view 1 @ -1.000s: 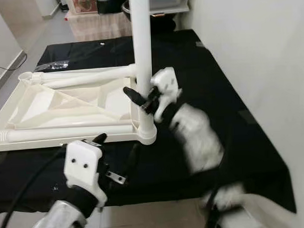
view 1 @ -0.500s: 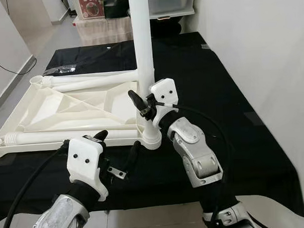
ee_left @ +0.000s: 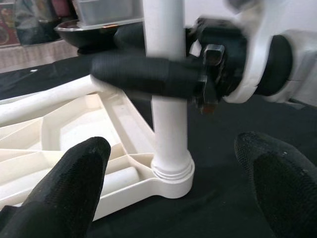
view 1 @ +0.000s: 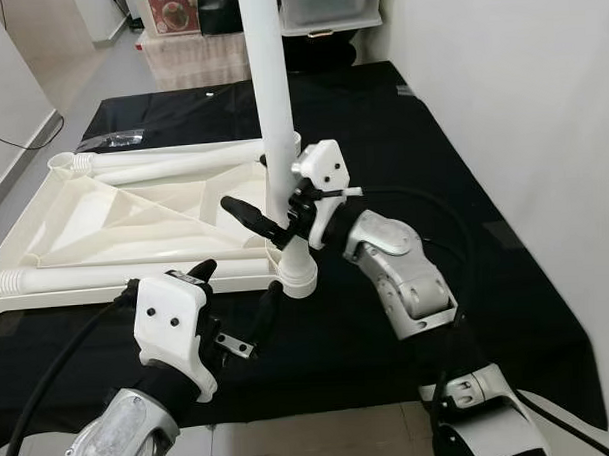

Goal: Building children table

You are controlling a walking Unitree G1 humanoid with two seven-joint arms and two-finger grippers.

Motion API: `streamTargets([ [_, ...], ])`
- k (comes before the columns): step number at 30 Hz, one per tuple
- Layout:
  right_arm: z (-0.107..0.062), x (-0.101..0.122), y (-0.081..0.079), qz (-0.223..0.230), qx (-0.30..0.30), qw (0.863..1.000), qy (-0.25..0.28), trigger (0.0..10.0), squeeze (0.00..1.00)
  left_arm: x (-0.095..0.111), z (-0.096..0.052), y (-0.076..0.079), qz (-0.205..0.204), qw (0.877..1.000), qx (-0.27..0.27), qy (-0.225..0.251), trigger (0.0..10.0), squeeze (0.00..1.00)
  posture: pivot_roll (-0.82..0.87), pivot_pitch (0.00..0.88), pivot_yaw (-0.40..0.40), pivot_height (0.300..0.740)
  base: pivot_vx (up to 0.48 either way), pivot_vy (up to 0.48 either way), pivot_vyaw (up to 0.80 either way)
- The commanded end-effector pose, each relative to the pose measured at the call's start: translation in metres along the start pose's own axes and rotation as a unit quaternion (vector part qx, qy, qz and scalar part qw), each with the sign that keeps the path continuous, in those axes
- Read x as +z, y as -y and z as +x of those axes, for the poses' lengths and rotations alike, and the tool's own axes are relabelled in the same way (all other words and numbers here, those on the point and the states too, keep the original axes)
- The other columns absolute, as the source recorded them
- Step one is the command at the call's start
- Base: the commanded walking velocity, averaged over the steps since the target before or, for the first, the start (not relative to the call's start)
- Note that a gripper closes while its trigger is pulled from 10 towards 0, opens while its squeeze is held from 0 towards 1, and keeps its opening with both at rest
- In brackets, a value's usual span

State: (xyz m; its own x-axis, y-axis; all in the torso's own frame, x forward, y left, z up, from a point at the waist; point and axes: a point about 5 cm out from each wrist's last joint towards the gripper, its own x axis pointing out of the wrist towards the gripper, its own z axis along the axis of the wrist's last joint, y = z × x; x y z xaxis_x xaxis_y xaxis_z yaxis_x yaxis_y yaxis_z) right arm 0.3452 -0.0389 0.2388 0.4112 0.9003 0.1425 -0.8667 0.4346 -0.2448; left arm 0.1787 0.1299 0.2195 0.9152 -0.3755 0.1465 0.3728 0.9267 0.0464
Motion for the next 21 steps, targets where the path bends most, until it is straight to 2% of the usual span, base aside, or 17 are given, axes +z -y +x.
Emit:
streamTargets([
  [1, 0.007, 0.002, -0.004, 0.004, 0.034, 0.999, 0.012, 10.0, 0.84, 0.000, -0.002, 0.001, -0.001, 1.000, 0.002, -0.001, 10.0, 0.00, 0.17, 0.132, 0.027, 0.740, 0.000, 0.000, 0.00],
  [2, 0.009, 0.009, 0.008, 0.018, 0.049, 0.998, 0.017, 10.0, 0.00, 0.000, -0.003, 0.002, -0.002, 1.000, 0.003, -0.003, 10.0, 0.00, 0.18, 0.140, 0.023, 0.740, 0.000, 0.000, 0.00],
  [5, 0.009, 0.012, 0.012, 0.019, 0.055, 0.998, 0.018, 10.0, 0.00, 0.000, -0.004, 0.002, -0.002, 1.000, 0.004, -0.004, 10.0, 0.00, 0.18, 0.140, 0.023, 0.740, 0.000, 0.000, 0.00],
  [6, 0.011, 0.018, 0.017, 0.021, 0.087, 0.996, 0.018, 10.0, 0.00, 0.000, -0.005, 0.002, -0.002, 1.000, 0.005, -0.005, 10.0, 0.00, 0.18, 0.145, 0.021, 0.740, 0.000, 0.000, 0.00],
  [7, 0.012, 0.020, 0.019, 0.022, 0.094, 0.995, 0.018, 10.0, 0.00, 0.000, -0.005, 0.002, -0.002, 1.000, 0.006, -0.006, 10.0, 0.00, 0.18, 0.145, 0.021, 0.740, 0.000, 0.000, 0.00],
  [13, 0.015, 0.024, 0.023, 0.030, 0.108, 0.994, 0.020, 10.0, 0.00, 0.000, -0.006, 0.003, -0.003, 1.000, 0.006, -0.007, 10.0, 0.00, 0.18, 0.150, 0.020, 0.740, 0.000, 0.000, 0.00],
  [14, 0.015, 0.023, 0.025, 0.032, 0.116, 0.993, 0.021, 5.5, 0.00, 0.000, -0.006, 0.003, -0.003, 1.000, 0.006, -0.008, 10.0, 0.00, 0.18, 0.150, 0.020, 0.740, 0.000, 0.000, 0.00],
  [15, 0.017, 0.023, 0.025, 0.039, 0.126, 0.991, 0.025, 0.0, 0.00, -0.001, -0.006, 0.003, -0.004, 1.000, 0.006, -0.008, 10.0, 0.00, 0.19, 0.149, 0.019, 0.740, 0.000, 0.000, 0.00],
  [21, 0.019, 0.023, 0.024, 0.043, 0.147, 0.988, 0.032, 0.0, 0.00, -0.001, -0.007, 0.003, -0.004, 1.000, 0.007, -0.009, 10.0, 0.00, 0.19, 0.149, 0.019, 0.740, 0.000, 0.000, 0.00],
])
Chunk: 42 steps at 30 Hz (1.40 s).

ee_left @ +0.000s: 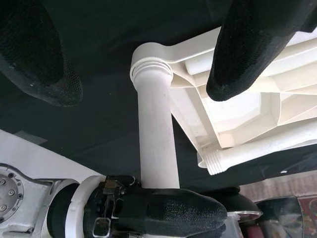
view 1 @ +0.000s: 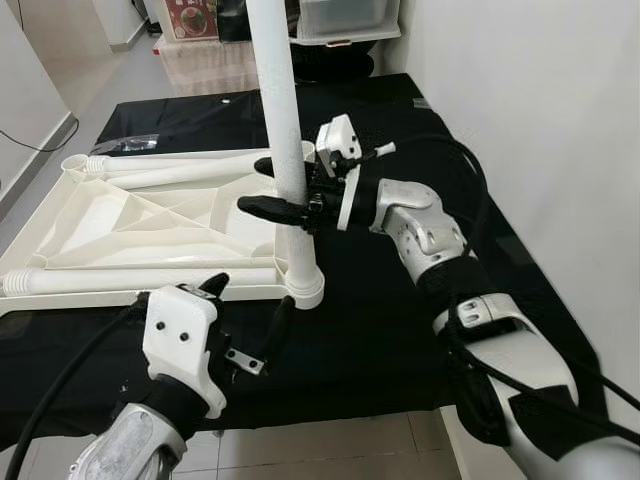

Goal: Building children table

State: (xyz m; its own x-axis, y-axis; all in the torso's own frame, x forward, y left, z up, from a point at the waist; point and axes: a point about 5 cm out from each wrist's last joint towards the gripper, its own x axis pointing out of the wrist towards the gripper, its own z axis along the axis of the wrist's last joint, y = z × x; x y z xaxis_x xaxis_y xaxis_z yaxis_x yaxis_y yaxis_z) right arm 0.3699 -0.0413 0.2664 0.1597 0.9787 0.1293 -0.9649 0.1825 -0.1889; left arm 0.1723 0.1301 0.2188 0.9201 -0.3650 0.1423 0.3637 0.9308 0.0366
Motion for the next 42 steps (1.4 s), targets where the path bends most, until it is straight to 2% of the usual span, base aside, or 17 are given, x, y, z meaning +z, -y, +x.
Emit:
streamTargets([
  [1, 0.008, 0.003, -0.003, -0.005, 0.019, 1.000, 0.010, 0.0, 0.00, -0.001, -0.001, 0.001, 0.001, 1.000, 0.001, -0.006, 10.0, 0.00, 0.19, 0.149, 0.019, 0.740, 0.000, 0.000, 0.00],
  [8, -0.001, 0.003, 0.001, -0.016, -0.001, 1.000, 0.019, 0.0, 0.00, -0.001, -0.001, 0.001, 0.001, 1.000, 0.002, -0.007, 10.0, 0.00, 0.19, 0.142, 0.019, 0.740, 0.000, 0.000, 0.00],
  [16, -0.003, -0.003, 0.003, -0.037, -0.117, 0.992, 0.013, 0.0, 0.00, -0.001, -0.003, 0.002, 0.000, 1.000, 0.003, -0.008, 10.0, 0.00, 0.18, 0.149, 0.017, 0.740, 0.000, 0.000, 0.00],
  [18, -0.003, -0.019, -0.008, -0.058, -0.322, 0.945, -0.007, 0.0, 0.00, -0.001, -0.003, 0.001, 0.000, 1.000, 0.003, -0.009, 10.0, 0.00, 0.18, 0.155, 0.022, 0.740, 0.000, 0.000, 0.00],
  [19, -0.003, -0.019, -0.008, -0.058, -0.322, 0.945, -0.007, 0.0, 0.00, -0.001, -0.003, 0.001, 0.000, 1.000, 0.003, -0.009, 10.0, 0.00, 0.18, 0.155, 0.022, 0.740, 0.000, 0.000, 0.00],
  [20, -0.007, -0.023, -0.015, -0.064, -0.392, 0.918, -0.012, 0.0, 0.00, -0.001, -0.002, 0.001, 0.000, 1.000, 0.003, -0.009, 10.0, 0.00, 0.18, 0.155, 0.026, 0.740, 0.000, 0.000, 0.00],
  [21, -0.004, -0.027, -0.030, -0.065, -0.409, 0.910, -0.009, 0.0, 0.00, -0.001, -0.002, 0.000, 0.001, 1.000, 0.004, -0.009, 10.0, 0.00, 0.18, 0.157, 0.029, 0.740, 0.000, 0.000, 0.00],
  [22, -0.004, -0.027, -0.030, -0.065, -0.409, 0.910, -0.009, 0.0, 0.00, -0.001, -0.002, 0.000, 0.001, 1.000, 0.004, -0.009, 10.0, 0.00, 0.18, 0.157, 0.029, 0.740, 0.000, 0.000, 0.00],
  [23, 0.012, -0.031, -0.052, -0.050, -0.384, 0.922, 0.001, 0.0, 0.00, -0.002, 0.000, 0.000, 0.000, 1.000, -0.001, -0.008, 10.0, 0.00, 0.17, 0.139, 0.036, 0.740, 0.000, 0.000, 0.00],
  [25, 0.017, -0.031, -0.056, -0.045, -0.374, 0.926, 0.005, 0.0, 0.00, -0.002, 0.002, 0.000, 0.000, 1.000, -0.003, -0.006, 10.0, 0.00, 0.17, 0.134, 0.036, 0.740, 0.000, 0.000, 0.00],
  [32, 0.023, -0.022, -0.049, -0.059, -0.385, 0.921, 0.008, 0.0, 0.00, -0.001, 0.005, -0.003, 0.006, 1.000, -0.003, 0.000, 10.0, 0.00, 0.17, 0.118, 0.031, 0.740, 0.000, 0.000, 0.00],
  [33, 0.023, -0.021, -0.048, -0.064, -0.391, 0.918, 0.002, 3.6, 0.00, -0.001, 0.005, -0.004, 0.007, 1.000, -0.002, 0.001, 10.0, 0.00, 0.17, 0.116, 0.030, 0.740, 0.000, 0.000, 0.00],
  [34, 0.023, -0.021, -0.048, -0.064, -0.391, 0.918, 0.002, 3.6, 0.00, -0.001, 0.005, -0.004, 0.007, 1.000, -0.002, 0.001, 10.0, 0.00, 0.17, 0.116, 0.030, 0.740, 0.000, 0.000, 0.00],
  [35, 0.022, -0.020, -0.049, -0.065, -0.399, 0.914, -0.004, 10.0, 0.00, 0.000, 0.005, -0.004, 0.008, 1.000, -0.001, 0.001, 10.0, 0.00, 0.17, 0.116, 0.030, 0.740, 0.000, 0.000, 0.00],
  [38, 0.023, -0.016, -0.050, -0.056, -0.384, 0.922, -0.001, 10.0, 0.00, 0.000, 0.005, -0.004, 0.009, 1.000, 0.000, 0.002, 10.0, 0.00, 0.17, 0.120, 0.029, 0.740, 0.000, 0.000, 0.00],
  [39, 0.025, -0.013, -0.050, -0.042, -0.355, 0.934, 0.014, 10.0, 1.00, 0.000, 0.005, -0.004, 0.009, 1.000, 0.000, 0.001, 10.0, 0.00, 0.17, 0.121, 0.029, 0.740, 0.000, 0.000, 0.00],
  [42, 0.026, -0.004, -0.048, -0.032, -0.296, 0.954, 0.043, 10.0, 1.00, 0.000, 0.004, -0.003, 0.009, 1.000, -0.001, 0.000, 10.0, 0.00, 0.17, 0.128, 0.028, 0.740, 0.000, 0.000, 0.00],
])
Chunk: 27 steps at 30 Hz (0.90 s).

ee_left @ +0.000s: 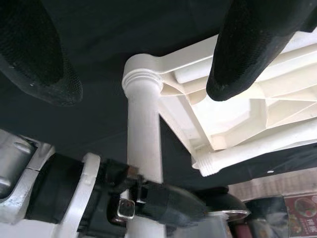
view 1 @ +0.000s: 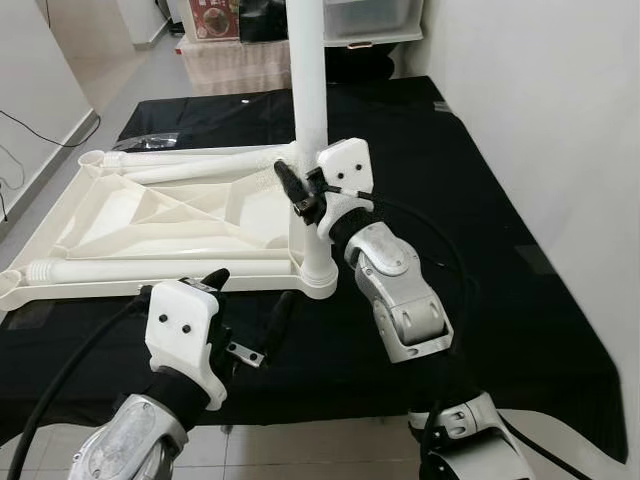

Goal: Building children table

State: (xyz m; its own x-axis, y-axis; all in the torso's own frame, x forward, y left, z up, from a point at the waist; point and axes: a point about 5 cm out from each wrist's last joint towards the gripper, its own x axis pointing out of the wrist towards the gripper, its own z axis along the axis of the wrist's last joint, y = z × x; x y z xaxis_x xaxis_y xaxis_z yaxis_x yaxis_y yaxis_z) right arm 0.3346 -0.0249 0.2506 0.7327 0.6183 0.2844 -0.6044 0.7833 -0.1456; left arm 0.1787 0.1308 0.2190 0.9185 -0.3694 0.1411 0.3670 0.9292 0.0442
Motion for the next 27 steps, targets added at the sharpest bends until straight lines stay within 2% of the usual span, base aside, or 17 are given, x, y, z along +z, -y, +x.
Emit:
streamTargets([
  [1, 0.010, 0.009, -0.013, 0.039, 0.081, 0.996, 0.030, 10.0, 1.00, 0.001, -0.002, 0.000, 0.004, 1.000, 0.002, 0.000, 10.0, 0.00, 0.17, 0.130, 0.026, 0.740, 0.000, 0.000, 0.00],
  [2, 0.010, 0.009, -0.013, 0.039, 0.081, 0.996, 0.030, 10.0, 1.00, 0.001, -0.002, 0.000, 0.004, 1.000, 0.002, 0.000, 10.0, 0.00, 0.17, 0.130, 0.026, 0.740, 0.000, 0.000, 0.00],
  [5, 0.014, 0.012, 0.001, 0.045, 0.160, 0.985, 0.038, 10.0, 1.00, 0.001, -0.003, 0.001, 0.002, 1.000, 0.002, 0.000, 10.0, 0.00, 0.18, 0.139, 0.022, 0.740, 0.000, 0.000, 0.00],
  [10, 0.018, 0.013, 0.010, 0.034, 0.197, 0.979, 0.028, 10.0, 1.00, 0.001, -0.004, 0.002, 0.002, 1.000, 0.003, -0.001, 10.0, 0.00, 0.18, 0.147, 0.019, 0.740, 0.000, 0.000, 0.00],
  [12, 0.023, 0.017, 0.021, 0.027, 0.219, 0.975, 0.023, 10.0, 1.00, 0.001, -0.005, 0.002, 0.001, 1.000, 0.005, -0.003, 10.0, 0.00, 0.19, 0.155, 0.014, 0.740, 0.000, 0.000, 0.00],
  [13, 0.025, 0.019, 0.025, 0.035, 0.239, 0.970, 0.018, 10.0, 0.82, 0.001, -0.006, 0.003, 0.001, 1.000, 0.006, -0.005, 10.0, 0.00, 0.19, 0.161, 0.012, 0.740, 0.000, 0.000, 0.00],
  [14, 0.025, 0.019, 0.025, 0.035, 0.239, 0.970, 0.018, 10.0, 0.82, 0.001, -0.006, 0.003, 0.001, 1.000, 0.006, -0.005, 10.0, 0.00, 0.19, 0.161, 0.012, 0.740, 0.000, 0.000, 0.00],
  [15, 0.025, 0.020, 0.026, 0.039, 0.269, 0.962, 0.014, 10.0, 0.00, 0.001, -0.008, 0.003, 0.000, 1.000, 0.007, -0.006, 10.0, 0.00, 0.19, 0.165, 0.011, 0.740, 0.000, 0.000, 0.00],
  [16, 0.025, 0.020, 0.027, 0.043, 0.293, 0.955, 0.012, 10.0, 0.00, 0.001, -0.008, 0.004, 0.000, 1.000, 0.008, -0.007, 10.0, 0.00, 0.19, 0.165, 0.011, 0.740, 0.000, 0.000, 0.00],
  [17, 0.025, 0.020, 0.027, 0.043, 0.293, 0.955, 0.012, 10.0, 0.00, 0.001, -0.008, 0.004, 0.000, 1.000, 0.008, -0.007, 10.0, 0.00, 0.19, 0.165, 0.011, 0.740, 0.000, 0.000, 0.00],
  [19, 0.025, 0.021, 0.028, 0.041, 0.319, 0.947, 0.009, 10.0, 0.00, 0.001, -0.009, 0.004, 0.000, 1.000, 0.009, -0.009, 10.0, 0.00, 0.20, 0.171, 0.009, 0.740, 0.000, 0.000, 0.00],
  [23, 0.029, 0.021, 0.029, 0.045, 0.327, 0.944, 0.004, 10.0, 0.00, 0.000, -0.011, 0.004, -0.001, 1.000, 0.010, -0.012, 10.0, 0.00, 0.20, 0.177, 0.008, 0.740, 0.000, 0.000, 0.00],
  [24, 0.030, 0.020, 0.030, 0.049, 0.330, 0.943, 0.002, 7.9, 0.00, 0.000, -0.011, 0.005, -0.002, 1.000, 0.011, -0.013, 10.0, 0.00, 0.20, 0.179, 0.008, 0.740, 0.000, 0.000, 0.00],
  [25, 0.032, 0.020, 0.030, 0.052, 0.332, 0.942, 0.001, 4.8, 0.00, 0.000, -0.012, 0.005, -0.002, 1.000, 0.011, -0.014, 10.0, 0.00, 0.20, 0.179, 0.008, 0.740, 0.000, 0.000, 0.00],
  [26, 0.033, 0.019, 0.030, 0.059, 0.336, 0.940, 0.003, 0.0, 0.00, 0.000, -0.012, 0.005, -0.003, 1.000, 0.011, -0.014, 10.0, 0.00, 0.20, 0.179, 0.009, 0.740, 0.000, 0.000, 0.00],
  [27, 0.033, 0.019, 0.030, 0.063, 0.339, 0.939, 0.004, 0.0, 0.00, 0.000, -0.012, 0.005, -0.003, 1.000, 0.011, -0.014, 10.0, 0.00, 0.20, 0.179, 0.009, 0.740, 0.000, 0.000, 0.00],
])
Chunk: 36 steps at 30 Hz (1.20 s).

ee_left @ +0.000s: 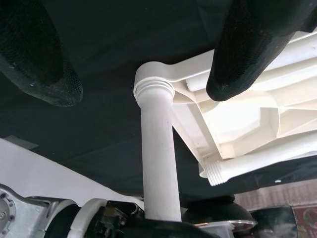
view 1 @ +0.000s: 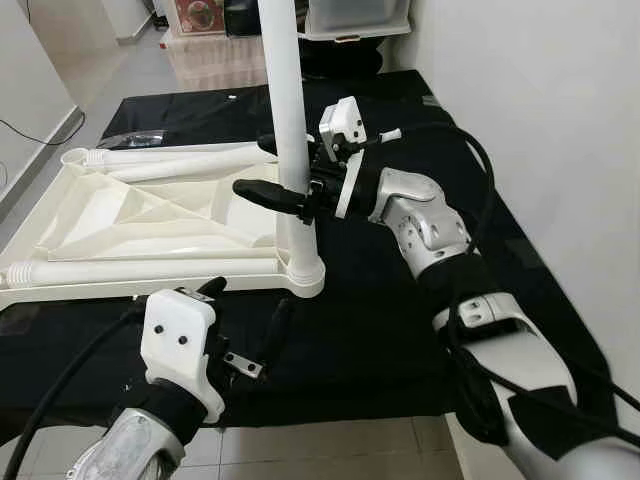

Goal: Building children table

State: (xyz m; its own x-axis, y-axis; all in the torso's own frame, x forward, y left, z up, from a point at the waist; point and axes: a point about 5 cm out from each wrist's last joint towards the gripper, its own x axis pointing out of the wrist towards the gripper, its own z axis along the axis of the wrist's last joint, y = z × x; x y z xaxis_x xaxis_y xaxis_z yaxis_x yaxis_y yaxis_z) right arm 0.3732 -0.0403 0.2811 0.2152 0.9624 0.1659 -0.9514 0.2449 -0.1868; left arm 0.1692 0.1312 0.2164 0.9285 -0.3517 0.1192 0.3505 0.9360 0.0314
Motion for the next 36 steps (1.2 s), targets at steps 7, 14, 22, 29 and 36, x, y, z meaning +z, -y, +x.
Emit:
streamTargets([
  [7, 0.005, 0.001, -0.001, 0.008, 0.035, 0.999, 0.018, 0.0, 0.00, 0.000, -0.003, 0.002, 0.001, 1.000, 0.002, -0.004, 10.0, 0.00, 0.19, 0.168, 0.010, 0.740, 0.000, 0.000, 0.00],
  [14, -0.006, 0.004, 0.005, -0.006, 0.009, 1.000, 0.027, 0.0, 0.00, 0.000, -0.002, 0.003, 0.000, 1.000, 0.000, -0.003, 10.0, 0.00, 0.19, 0.163, 0.009, 0.740, 0.000, 0.000, 0.00],
  [22, -0.039, -0.048, -0.022, -0.002, -0.362, 0.932, -0.019, 0.0, 0.00, -0.001, 0.000, 0.004, -0.003, 1.000, -0.002, -0.002, 10.0, 0.00, 0.17, 0.160, 0.003, 0.740, 0.000, 0.000, 0.00],
  [29, -0.019, -0.061, -0.063, -0.006, -0.389, 0.921, -0.035, 0.0, 0.00, -0.001, 0.004, 0.001, 0.002, 1.000, -0.003, 0.001, 10.0, 0.00, 0.17, 0.142, 0.007, 0.740, 0.000, 0.000, 0.00],
  [36, -0.008, -0.053, -0.055, -0.024, -0.363, 0.931, -0.031, 10.0, 0.00, 0.001, 0.007, -0.004, 0.010, 1.000, 0.004, 0.010, 10.0, 0.00, 0.18, 0.129, 0.000, 0.740, 0.000, 0.000, 0.00],
])
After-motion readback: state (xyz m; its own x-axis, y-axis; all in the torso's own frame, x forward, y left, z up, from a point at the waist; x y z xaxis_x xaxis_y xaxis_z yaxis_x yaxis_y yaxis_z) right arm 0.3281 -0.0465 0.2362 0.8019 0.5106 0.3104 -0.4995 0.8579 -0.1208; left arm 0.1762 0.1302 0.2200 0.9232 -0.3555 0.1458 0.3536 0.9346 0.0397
